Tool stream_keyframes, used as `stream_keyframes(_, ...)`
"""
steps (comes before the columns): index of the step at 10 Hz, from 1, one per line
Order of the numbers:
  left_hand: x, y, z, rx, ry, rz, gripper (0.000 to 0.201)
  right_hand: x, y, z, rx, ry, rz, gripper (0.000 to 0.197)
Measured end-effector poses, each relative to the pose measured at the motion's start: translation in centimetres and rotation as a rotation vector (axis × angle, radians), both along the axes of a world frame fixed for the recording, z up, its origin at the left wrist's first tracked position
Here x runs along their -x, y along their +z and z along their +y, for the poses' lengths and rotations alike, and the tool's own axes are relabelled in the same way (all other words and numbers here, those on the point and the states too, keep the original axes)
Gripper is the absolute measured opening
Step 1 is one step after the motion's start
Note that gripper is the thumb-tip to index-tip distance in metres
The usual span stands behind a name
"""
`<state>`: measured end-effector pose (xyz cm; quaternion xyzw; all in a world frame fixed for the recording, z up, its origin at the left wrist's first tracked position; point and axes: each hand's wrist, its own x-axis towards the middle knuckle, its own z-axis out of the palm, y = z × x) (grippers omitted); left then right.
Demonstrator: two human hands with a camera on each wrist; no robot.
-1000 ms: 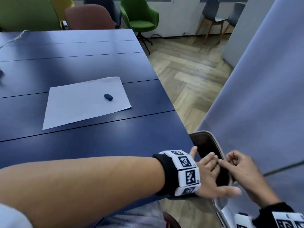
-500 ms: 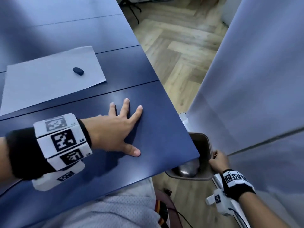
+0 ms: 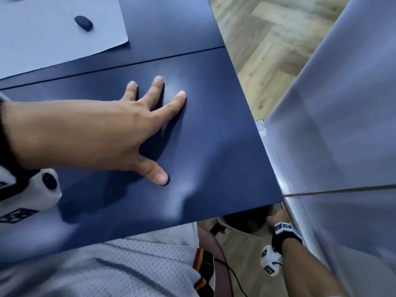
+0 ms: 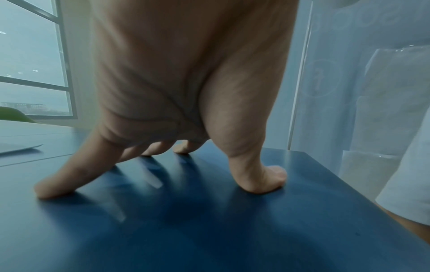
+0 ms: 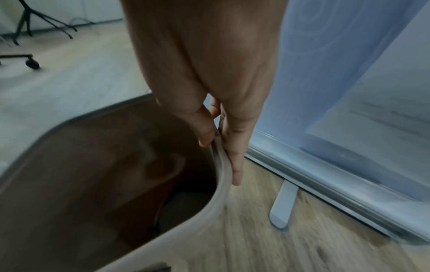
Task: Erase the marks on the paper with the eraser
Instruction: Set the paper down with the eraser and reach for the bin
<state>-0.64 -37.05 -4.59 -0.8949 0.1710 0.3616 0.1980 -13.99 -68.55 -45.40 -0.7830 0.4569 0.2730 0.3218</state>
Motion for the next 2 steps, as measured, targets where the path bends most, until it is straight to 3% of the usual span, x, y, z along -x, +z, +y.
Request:
stream_keyframes(1, 0.04, -0.51, -0.48, -0.021, 0.020, -0.009, 0.140, 1.33, -2.67, -1.30, 0.005, -0.019, 0.061, 0.030)
stream_keyframes(2, -0.06, -0.24, -0.75, 0.004, 0.038, -0.018, 0.143, 1.18, -2.40, -1.38, -0.030, -0.009, 0.168, 0.037)
